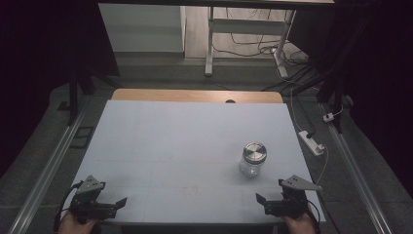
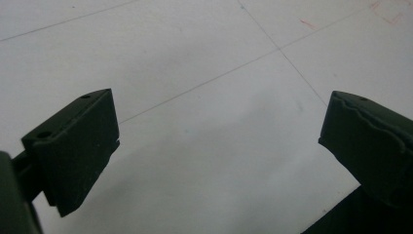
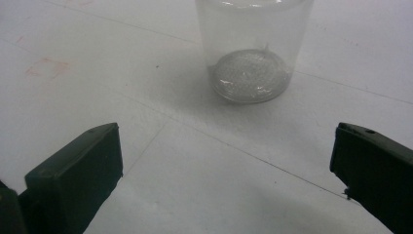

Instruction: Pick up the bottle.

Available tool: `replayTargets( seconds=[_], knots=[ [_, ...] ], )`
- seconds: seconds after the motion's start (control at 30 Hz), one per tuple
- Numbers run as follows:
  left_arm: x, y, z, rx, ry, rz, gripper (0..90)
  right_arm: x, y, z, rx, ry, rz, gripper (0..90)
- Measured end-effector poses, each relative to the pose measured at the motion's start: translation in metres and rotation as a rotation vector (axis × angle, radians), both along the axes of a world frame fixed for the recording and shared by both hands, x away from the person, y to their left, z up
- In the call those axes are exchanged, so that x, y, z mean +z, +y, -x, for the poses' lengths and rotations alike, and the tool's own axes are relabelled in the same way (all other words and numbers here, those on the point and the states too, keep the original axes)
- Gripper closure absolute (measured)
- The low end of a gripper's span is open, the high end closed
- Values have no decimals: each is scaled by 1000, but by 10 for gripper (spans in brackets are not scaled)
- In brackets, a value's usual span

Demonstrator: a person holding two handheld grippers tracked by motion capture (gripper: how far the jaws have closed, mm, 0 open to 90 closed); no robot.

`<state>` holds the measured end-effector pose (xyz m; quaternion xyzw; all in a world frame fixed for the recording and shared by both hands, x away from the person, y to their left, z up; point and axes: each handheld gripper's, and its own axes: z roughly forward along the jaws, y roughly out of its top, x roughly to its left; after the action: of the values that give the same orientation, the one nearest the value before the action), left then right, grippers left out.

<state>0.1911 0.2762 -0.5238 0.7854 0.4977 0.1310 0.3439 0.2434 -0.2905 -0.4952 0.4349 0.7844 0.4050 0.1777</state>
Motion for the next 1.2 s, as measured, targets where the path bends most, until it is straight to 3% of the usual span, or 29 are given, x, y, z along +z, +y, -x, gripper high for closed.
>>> replayTargets(
  seconds=[0.13, 0.87, 1.2],
  knots=[
    [0, -1, 1, -26, -1, -3, 19, 0, -1, -1, 4, 9, -11, 0],
    [0, 1, 1, -46, -3, 28, 20, 1, 2, -1, 4, 7, 21, 0],
    [0, 3, 1, -46, -6, 44, 19, 8, 8, -3, 46, -42, 12, 0]
  ],
)
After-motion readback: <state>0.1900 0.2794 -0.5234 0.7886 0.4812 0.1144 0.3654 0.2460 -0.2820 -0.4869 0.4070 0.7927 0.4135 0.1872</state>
